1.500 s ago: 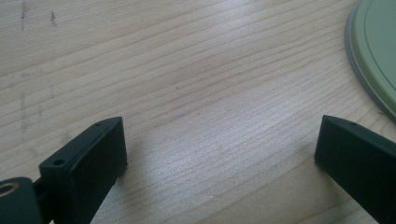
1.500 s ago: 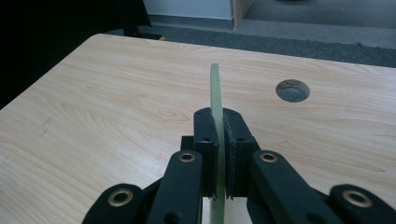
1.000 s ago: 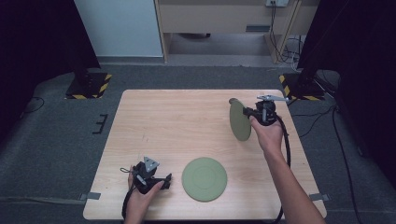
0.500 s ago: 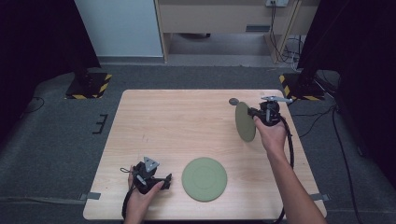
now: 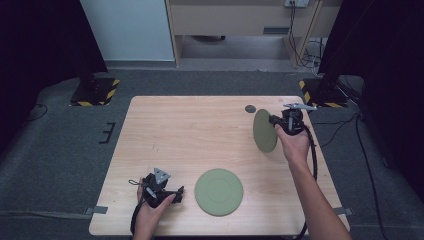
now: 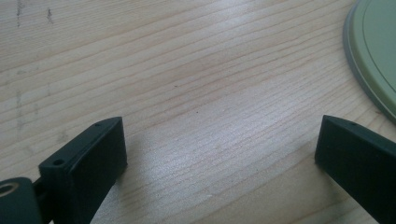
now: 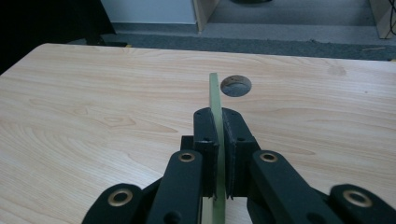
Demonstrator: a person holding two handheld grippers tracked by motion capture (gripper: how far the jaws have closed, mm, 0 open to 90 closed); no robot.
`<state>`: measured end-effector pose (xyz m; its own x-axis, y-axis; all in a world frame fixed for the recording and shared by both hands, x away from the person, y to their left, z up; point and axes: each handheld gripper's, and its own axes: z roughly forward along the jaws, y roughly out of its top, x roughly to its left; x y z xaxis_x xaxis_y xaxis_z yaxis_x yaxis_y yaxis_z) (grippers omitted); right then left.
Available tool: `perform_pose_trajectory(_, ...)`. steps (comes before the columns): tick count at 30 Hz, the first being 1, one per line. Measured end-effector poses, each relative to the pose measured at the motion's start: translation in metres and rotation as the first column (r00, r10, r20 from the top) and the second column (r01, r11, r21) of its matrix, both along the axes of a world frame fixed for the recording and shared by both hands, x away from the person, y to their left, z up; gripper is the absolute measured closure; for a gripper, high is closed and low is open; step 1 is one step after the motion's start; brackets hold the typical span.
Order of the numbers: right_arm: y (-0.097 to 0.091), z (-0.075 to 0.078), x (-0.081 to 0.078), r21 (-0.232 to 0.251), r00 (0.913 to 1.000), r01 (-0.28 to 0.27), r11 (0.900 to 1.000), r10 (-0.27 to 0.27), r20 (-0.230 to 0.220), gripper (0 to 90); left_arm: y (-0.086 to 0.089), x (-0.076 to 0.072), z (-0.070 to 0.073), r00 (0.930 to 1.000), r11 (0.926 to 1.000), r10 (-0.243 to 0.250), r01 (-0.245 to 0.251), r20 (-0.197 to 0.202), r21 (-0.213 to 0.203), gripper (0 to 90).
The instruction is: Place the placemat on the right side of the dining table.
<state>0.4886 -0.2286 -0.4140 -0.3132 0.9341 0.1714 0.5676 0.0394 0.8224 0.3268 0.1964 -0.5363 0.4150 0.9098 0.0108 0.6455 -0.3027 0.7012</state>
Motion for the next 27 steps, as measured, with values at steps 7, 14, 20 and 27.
perform_pose_trajectory(7, -0.009, -0.002, 0.000, -0.013, 0.9998, 0.020, 0.9997, -0.020, -0.006, 85.6, 0.000, 0.000, 0.000, 1.0000, 1.0000, 0.000, 0.000, -0.001, 0.000, 1.5)
perform_pose_trajectory(14, -0.020, -0.007, -0.001, -0.016, 0.9992, 0.039, 0.9991, -0.039, -0.010, 85.6, 0.000, 0.000, 0.000, 1.0000, 1.0000, 0.001, -0.001, -0.003, -0.001, 1.3)
perform_pose_trajectory(20, -0.027, -0.010, -0.002, -0.015, 0.9983, 0.054, 0.9984, -0.055, -0.019, 85.6, 0.000, 0.001, 0.000, 1.0000, 1.0000, 0.002, -0.002, -0.006, -0.001, 0.9)
perform_pose_trajectory(27, -0.031, -0.013, 0.000, -0.030, 0.9978, 0.061, 0.9977, -0.062, -0.023, 85.5, 0.000, 0.001, 0.000, 1.0000, 1.0000, 0.002, -0.002, -0.006, -0.001, 0.8)
